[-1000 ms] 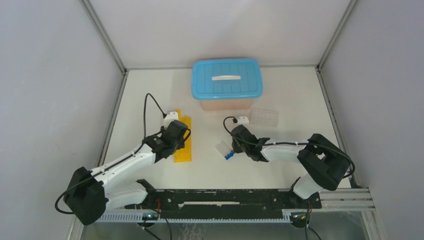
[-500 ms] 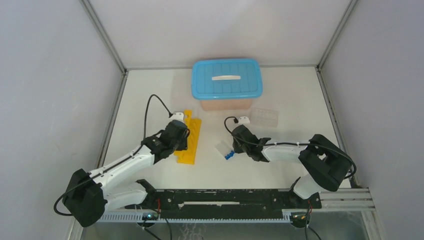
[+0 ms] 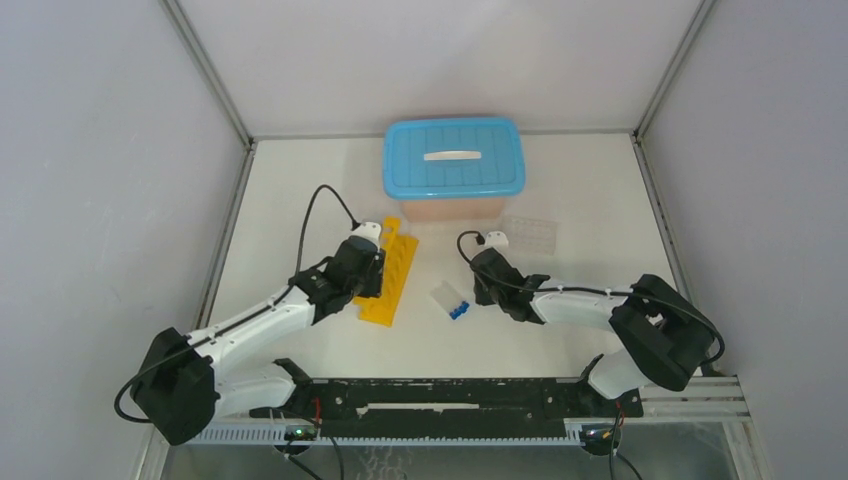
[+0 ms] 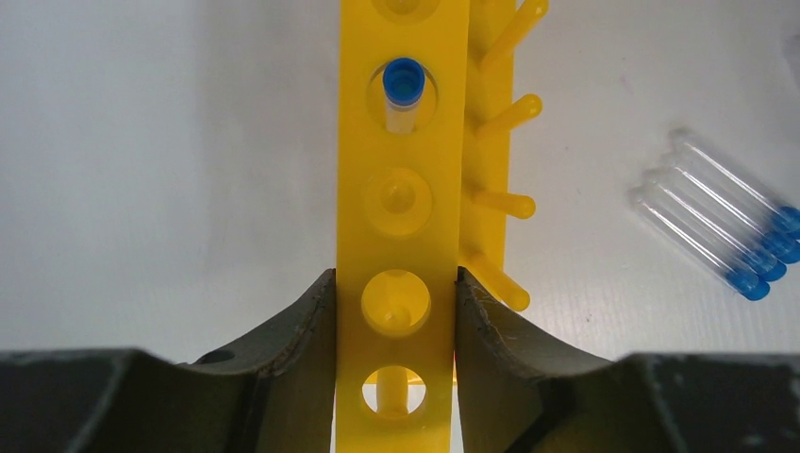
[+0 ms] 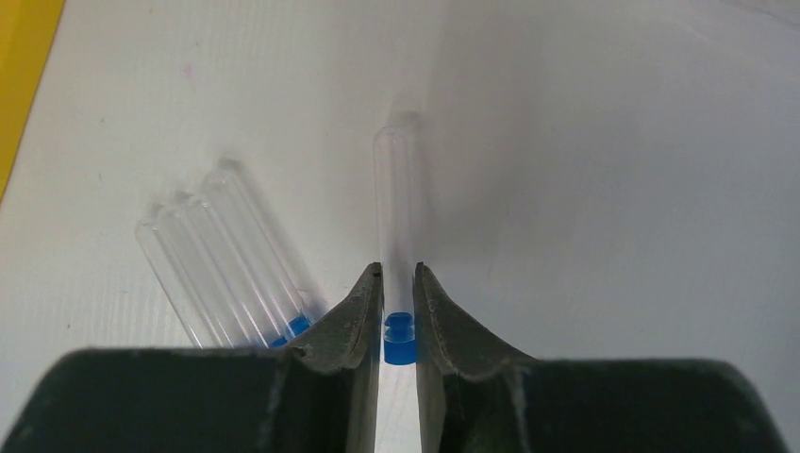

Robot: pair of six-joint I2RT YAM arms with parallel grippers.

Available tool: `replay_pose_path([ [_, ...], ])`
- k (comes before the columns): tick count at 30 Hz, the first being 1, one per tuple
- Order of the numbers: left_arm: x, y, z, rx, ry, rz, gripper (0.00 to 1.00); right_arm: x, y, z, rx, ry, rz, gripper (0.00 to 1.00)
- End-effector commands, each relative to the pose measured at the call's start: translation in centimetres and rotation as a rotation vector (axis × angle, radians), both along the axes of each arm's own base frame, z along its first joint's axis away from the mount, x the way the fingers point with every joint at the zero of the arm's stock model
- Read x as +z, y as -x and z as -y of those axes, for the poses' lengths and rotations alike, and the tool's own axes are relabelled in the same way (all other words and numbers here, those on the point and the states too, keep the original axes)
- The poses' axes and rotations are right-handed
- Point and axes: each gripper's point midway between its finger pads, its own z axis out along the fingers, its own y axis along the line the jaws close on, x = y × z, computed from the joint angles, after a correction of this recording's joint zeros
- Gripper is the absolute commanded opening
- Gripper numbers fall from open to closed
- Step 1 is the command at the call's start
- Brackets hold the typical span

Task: Organize the chemistry lab equipment
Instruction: Move the test tube rack to the center of the board.

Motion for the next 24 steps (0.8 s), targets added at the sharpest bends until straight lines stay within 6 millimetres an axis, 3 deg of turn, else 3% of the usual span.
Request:
replay_pose_path([
  [1,-1.2,1.8,2.0,-0.146,0.011,-0.083,0.19,1.1,-0.5,0.4,-0.024,-0.010,0.031,0.23],
  [13,-1.4,2.4,4.2,-0.349,-0.036,-0.140,0.18,1.8,-0.9,1.3,-0.056,-0.030,0.052,0.23],
  [24,-1.8,1.8,5.5,-0.426,-0.072,-0.181,0.18,2.7,-1.4,2.2,-0.067,-0.038,0.063,0.23],
])
